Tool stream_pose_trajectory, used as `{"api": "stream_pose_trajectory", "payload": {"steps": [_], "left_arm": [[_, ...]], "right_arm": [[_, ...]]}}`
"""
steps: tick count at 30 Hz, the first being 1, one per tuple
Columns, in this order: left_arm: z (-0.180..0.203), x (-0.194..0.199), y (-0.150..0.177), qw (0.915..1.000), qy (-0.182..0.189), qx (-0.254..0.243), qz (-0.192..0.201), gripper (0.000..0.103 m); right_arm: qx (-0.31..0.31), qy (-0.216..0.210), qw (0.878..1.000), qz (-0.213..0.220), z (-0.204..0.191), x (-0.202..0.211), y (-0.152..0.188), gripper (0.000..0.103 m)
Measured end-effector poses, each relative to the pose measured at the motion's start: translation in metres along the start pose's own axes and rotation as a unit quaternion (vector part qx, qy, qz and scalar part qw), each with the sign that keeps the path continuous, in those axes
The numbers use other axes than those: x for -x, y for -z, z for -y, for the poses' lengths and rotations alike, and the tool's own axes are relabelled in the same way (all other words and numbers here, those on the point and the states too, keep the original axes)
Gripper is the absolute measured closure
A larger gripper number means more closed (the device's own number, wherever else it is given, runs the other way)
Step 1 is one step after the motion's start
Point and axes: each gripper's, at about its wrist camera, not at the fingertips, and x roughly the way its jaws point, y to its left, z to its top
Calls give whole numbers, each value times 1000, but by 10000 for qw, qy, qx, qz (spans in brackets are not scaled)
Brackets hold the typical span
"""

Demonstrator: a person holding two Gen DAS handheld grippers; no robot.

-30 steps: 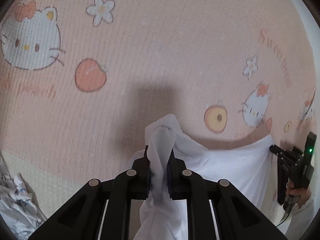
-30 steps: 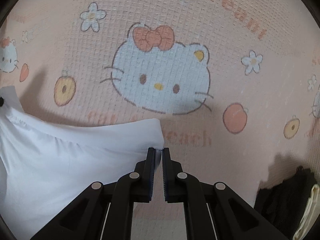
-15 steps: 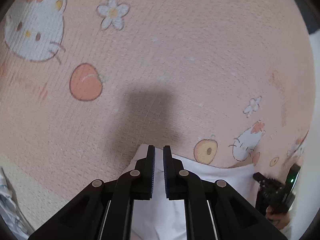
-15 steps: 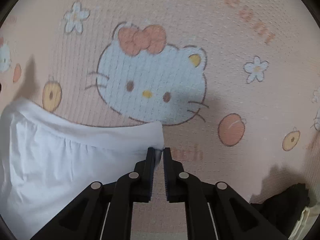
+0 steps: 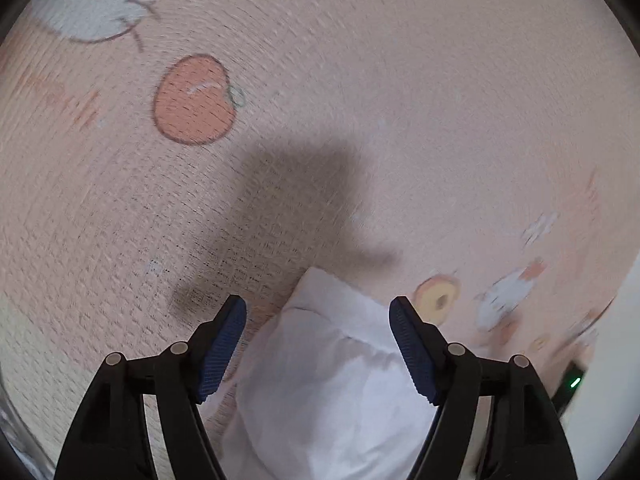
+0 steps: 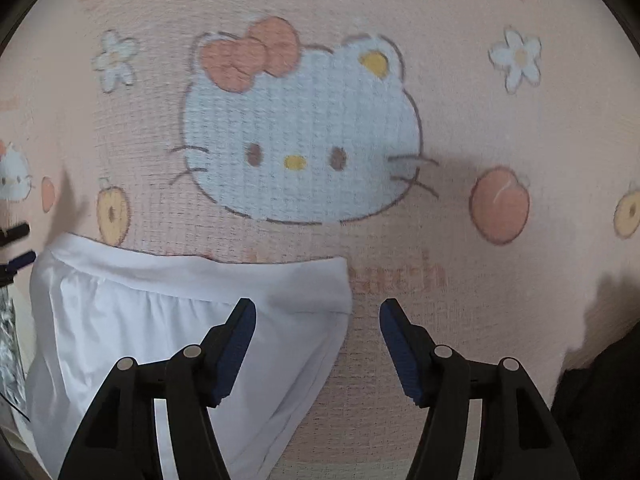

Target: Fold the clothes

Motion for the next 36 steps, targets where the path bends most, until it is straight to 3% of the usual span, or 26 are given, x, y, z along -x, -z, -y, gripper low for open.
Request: {"api": "stream_pose_trajectory", "payload": {"steps": [6, 8, 11, 13, 14, 17, 18, 19, 21, 23, 24, 27, 33, 36], "left_arm": [[15, -24, 2, 9988, -292, -354, -191, 31], [20, -31, 3, 9979, -385, -465, -244, 31], [33, -36, 4, 9952, -458, -843, -185, 31], [42, -39, 8, 9916, -565, -1148, -188, 44], [47, -41, 10, 9894, -622, -1295, -195, 58], [54, -43, 16, 9850, -815, -1516, -138, 69], [54, -43, 16, 9855, -822, -1478, -114, 83], [54, -42, 16, 9860, -827, -1447, -86, 86], [59, -38, 15, 9854, -794, -1509, 3, 89], [65, -34, 14, 9841, -749, -1607, 100, 90], [67, -31, 13, 9840, -719, -1620, 155, 90], [66, -20, 8, 9860, -508, -1555, 308, 90], [66, 0, -5, 9891, -74, -1284, 713, 91], [72, 12, -9, 9865, 229, -1257, 1027, 91]], "right_arm": [[-544, -195, 9981, -234, 22, -20, -1, 39], [-782, -434, 9954, -357, 28, -28, 0, 39], [-776, -469, 9955, -264, 25, -31, 1, 39], [-665, -377, 9969, -186, 19, -32, 2, 39], [-564, -280, 9979, -141, 15, -33, 3, 39], [-389, -80, 9992, -44, 3, -33, 4, 39], [-317, -48, 9995, -26, -1, -33, 5, 40], [-245, -17, 9997, -7, -5, -33, 5, 41], [-124, 22, 9999, 26, -14, -31, 6, 55], [9, 60, 10000, 46, -24, -27, 4, 85], [90, 88, 9999, 51, -29, -24, 2, 92], [325, 173, 9993, 69, -45, -16, -3, 97], [125, 168, 9989, 408, -45, 8, -18, 98], [-71, 175, 9982, 569, -39, 17, -26, 98]]}}
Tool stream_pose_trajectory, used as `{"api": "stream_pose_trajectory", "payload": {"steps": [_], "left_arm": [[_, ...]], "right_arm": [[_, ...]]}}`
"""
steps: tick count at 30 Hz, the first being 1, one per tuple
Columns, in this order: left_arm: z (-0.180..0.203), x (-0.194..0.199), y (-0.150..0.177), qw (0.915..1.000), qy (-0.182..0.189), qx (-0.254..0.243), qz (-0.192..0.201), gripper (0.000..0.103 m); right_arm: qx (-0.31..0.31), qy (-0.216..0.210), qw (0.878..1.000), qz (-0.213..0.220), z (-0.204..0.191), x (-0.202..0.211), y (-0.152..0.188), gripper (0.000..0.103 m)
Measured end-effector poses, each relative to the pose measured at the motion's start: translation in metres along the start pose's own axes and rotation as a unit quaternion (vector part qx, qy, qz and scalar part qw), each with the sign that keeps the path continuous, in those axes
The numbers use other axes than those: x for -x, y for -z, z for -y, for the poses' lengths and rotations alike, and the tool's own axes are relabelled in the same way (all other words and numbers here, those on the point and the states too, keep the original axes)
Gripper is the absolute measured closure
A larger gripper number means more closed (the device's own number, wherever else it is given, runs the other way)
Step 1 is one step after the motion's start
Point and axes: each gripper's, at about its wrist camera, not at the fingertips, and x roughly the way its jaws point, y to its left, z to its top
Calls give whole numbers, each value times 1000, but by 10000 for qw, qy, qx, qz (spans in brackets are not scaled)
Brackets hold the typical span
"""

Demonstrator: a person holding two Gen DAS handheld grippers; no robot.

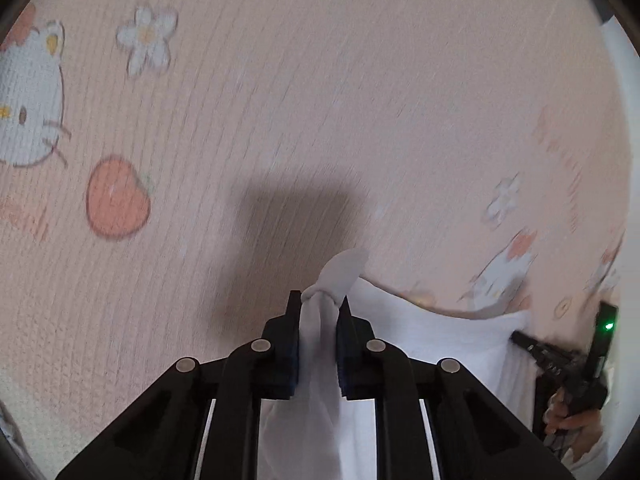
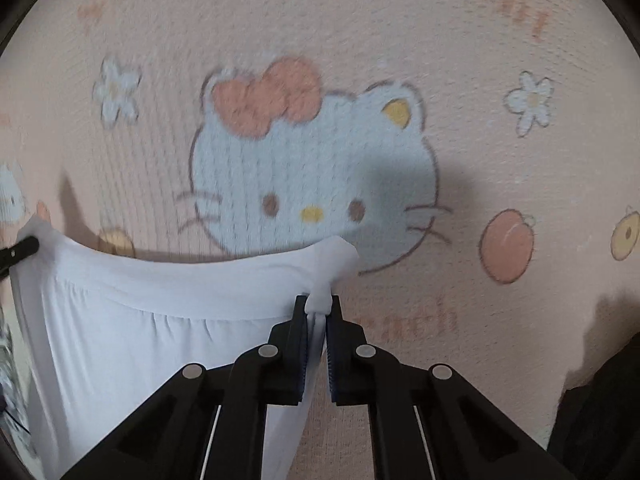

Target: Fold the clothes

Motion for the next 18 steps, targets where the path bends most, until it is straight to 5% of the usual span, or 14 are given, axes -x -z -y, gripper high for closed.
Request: {"api": "stream_pose_trajectory", "payload": {"steps": [15, 16, 18], "left_arm": [[34, -14, -57, 9991, -24, 218, 356, 90], [35, -17, -62, 9993, -25, 304, 212, 89], [32, -23, -67, 9978, -36, 643, -161, 75]], "right_arm": [[-584, -216, 9970, 467, 4, 15, -40, 97], [-602, -212, 9969, 454, 9, 15, -42, 95], [-638, -206, 9968, 427, 18, 16, -47, 68]]}}
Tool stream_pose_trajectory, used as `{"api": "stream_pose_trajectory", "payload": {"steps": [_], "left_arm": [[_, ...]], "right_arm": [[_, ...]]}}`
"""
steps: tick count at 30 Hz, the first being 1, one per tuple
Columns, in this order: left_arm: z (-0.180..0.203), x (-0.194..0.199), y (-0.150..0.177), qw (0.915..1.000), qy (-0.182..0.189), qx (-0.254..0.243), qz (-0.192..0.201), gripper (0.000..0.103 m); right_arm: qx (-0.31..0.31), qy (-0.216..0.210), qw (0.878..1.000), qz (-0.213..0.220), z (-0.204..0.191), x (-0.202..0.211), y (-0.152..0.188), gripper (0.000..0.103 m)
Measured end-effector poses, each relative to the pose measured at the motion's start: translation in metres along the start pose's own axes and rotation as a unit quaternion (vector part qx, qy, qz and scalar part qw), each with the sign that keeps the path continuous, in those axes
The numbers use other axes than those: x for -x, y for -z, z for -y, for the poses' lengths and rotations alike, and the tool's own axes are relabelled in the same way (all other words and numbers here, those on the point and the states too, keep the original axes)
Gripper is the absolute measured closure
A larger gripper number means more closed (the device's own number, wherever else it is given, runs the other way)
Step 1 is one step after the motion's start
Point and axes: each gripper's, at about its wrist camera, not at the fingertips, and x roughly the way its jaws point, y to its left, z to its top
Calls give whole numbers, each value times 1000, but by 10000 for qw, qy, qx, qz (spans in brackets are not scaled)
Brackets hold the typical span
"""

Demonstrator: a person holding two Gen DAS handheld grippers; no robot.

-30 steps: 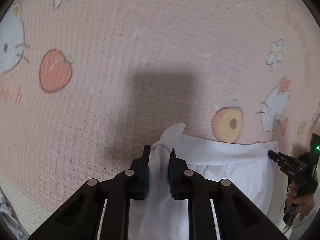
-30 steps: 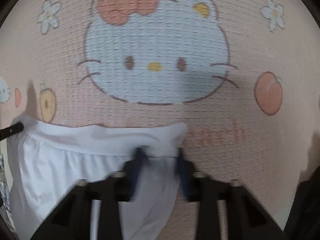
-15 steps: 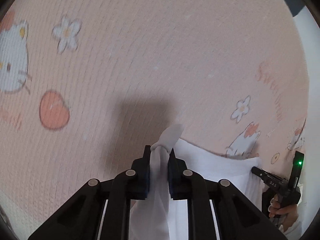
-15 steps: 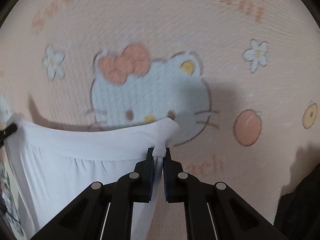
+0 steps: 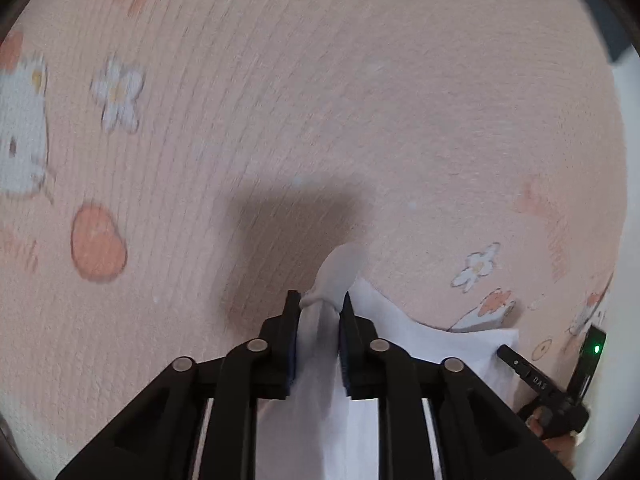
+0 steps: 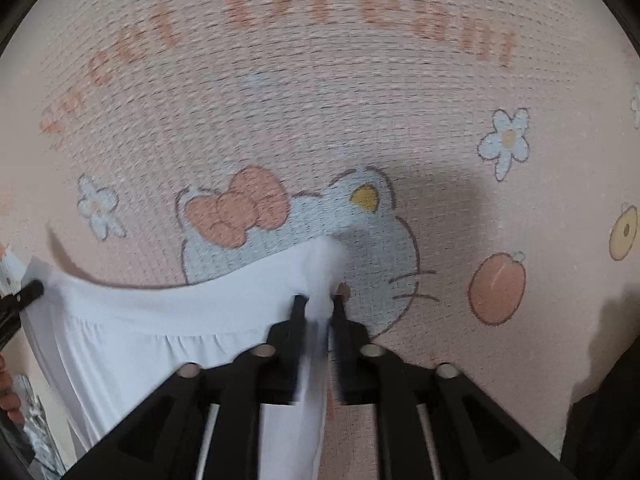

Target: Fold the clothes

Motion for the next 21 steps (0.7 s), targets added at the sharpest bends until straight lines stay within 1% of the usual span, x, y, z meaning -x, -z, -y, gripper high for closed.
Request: {"api": "stream_pose_trajectory", "payload": {"steps": [1, 2, 3, 5, 7, 9, 12, 15, 19, 21], "left_arm": [[-6, -3, -1, 9996, 78, 244, -154, 68], [-11, -5, -1, 9982, 156, 488, -308, 52], [-17, -6, -1, 9966, 195, 708, -369, 40], [-26, -3, 0, 9942, 121, 1046, -210, 33], [-32, -5, 0, 9922, 30, 1216, -266, 33], [-33, -8, 0, 9921, 43, 1196, -374, 33], [-33, -8, 1, 9946, -156, 958, -369, 33], [-37, -4, 1, 9954, -301, 801, -437, 33], [-28, -3, 0, 9956, -484, 589, -550, 33], [-13, -7, -11, 9953, -546, 550, -585, 33]], "right_arm": [[-18, 5, 10000, -13, 4, 0, -3, 42], [-36, 9, 10000, -25, 8, 1, -6, 30], [-55, 14, 10000, -38, 12, 1, -9, 29], [-91, 24, 9999, -64, 21, 2, -15, 29], [-127, 33, 9999, -89, 29, 3, -21, 29], [-162, 42, 9998, -115, 37, 4, -27, 29], [-111, 23, 9998, -190, 37, 11, -13, 29], [-60, 4, 9996, -265, 37, 18, 2, 29], [6, -21, 9993, -364, 38, 27, 21, 29], [-41, -55, 9992, -394, 37, 29, 33, 29]]}}
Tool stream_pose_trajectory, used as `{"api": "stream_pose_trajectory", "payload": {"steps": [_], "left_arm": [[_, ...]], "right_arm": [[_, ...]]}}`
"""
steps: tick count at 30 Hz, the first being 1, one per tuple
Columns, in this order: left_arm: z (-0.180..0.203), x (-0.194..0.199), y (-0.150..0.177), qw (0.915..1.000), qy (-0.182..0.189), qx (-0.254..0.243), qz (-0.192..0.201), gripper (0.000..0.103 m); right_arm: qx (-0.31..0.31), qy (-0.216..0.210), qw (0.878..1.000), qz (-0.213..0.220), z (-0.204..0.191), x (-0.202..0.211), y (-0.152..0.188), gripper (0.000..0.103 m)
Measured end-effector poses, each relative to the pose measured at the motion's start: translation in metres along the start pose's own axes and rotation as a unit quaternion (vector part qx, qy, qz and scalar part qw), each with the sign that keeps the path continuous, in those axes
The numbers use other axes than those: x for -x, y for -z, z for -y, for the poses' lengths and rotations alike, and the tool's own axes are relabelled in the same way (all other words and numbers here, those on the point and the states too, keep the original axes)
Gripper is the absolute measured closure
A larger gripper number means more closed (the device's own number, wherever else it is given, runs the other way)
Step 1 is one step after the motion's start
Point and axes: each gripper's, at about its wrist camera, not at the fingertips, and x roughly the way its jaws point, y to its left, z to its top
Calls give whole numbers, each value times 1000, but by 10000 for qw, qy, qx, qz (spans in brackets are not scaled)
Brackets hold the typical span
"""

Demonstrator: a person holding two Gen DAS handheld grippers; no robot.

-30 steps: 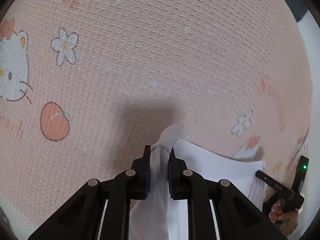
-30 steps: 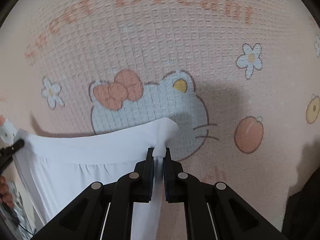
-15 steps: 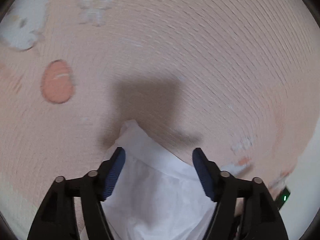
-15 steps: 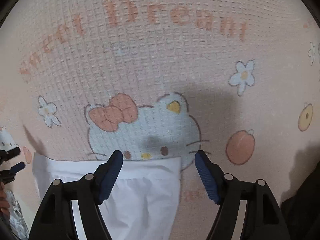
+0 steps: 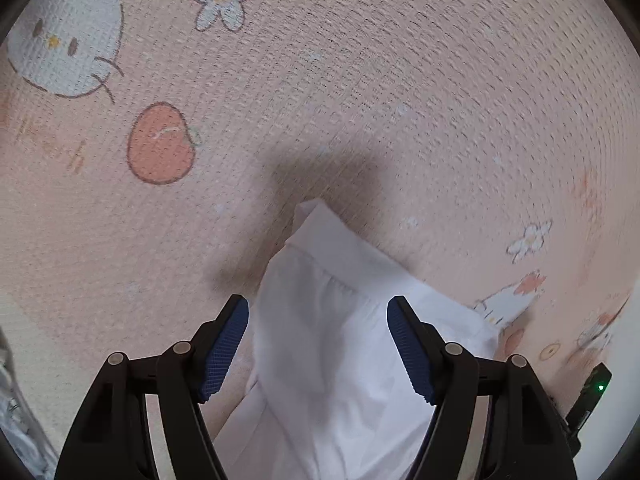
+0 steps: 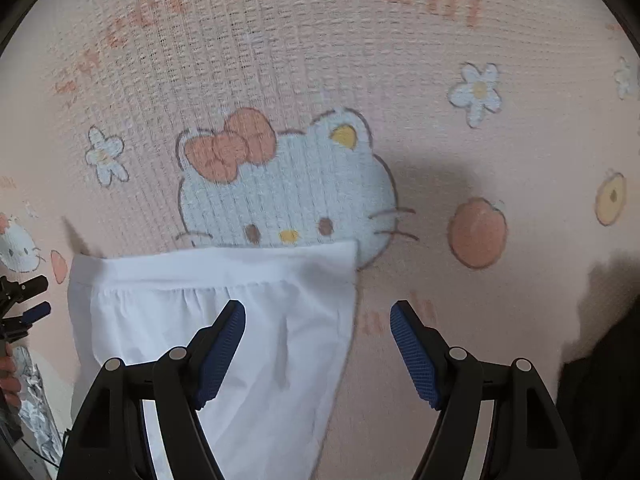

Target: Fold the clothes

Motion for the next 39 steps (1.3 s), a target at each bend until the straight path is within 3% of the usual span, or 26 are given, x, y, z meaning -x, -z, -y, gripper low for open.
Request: {"api": "stream_pose_trajectory", "payload": {"steps": [4, 6, 9, 15, 22, 25, 37, 39], "left_arm": [[5, 10, -12, 9998, -123, -135, -91, 33], [-38, 57, 57, 9996, -173, -196, -53, 33], [-46, 90, 87, 9992, -222, -311, -97, 33], [-44, 64, 119, 9951, -394, -868, -266, 33], [-47, 63, 174, 9797, -675, -1795, -582, 33], [-56, 74, 200, 9781, -629, -1885, -616, 33], [-93, 130, 291, 9760, -436, -2124, -224, 33], [-99, 131, 298, 9749, -491, -2167, -165, 33]], "right_arm": [[-92, -72, 9999, -59, -1, 3, 23, 29], [-138, -108, 9998, -89, -2, 5, 34, 29], [-206, -162, 9996, -133, -2, 8, 51, 28], [-270, -241, 9992, -184, -4, 25, 86, 28], [-100, -143, 9996, -208, -13, 59, 124, 28], [67, -53, 9997, -244, -19, 69, 141, 28], [252, -802, 9963, -191, -69, 87, 210, 28], [223, -694, 9973, -55, -76, 92, 214, 28]]}}
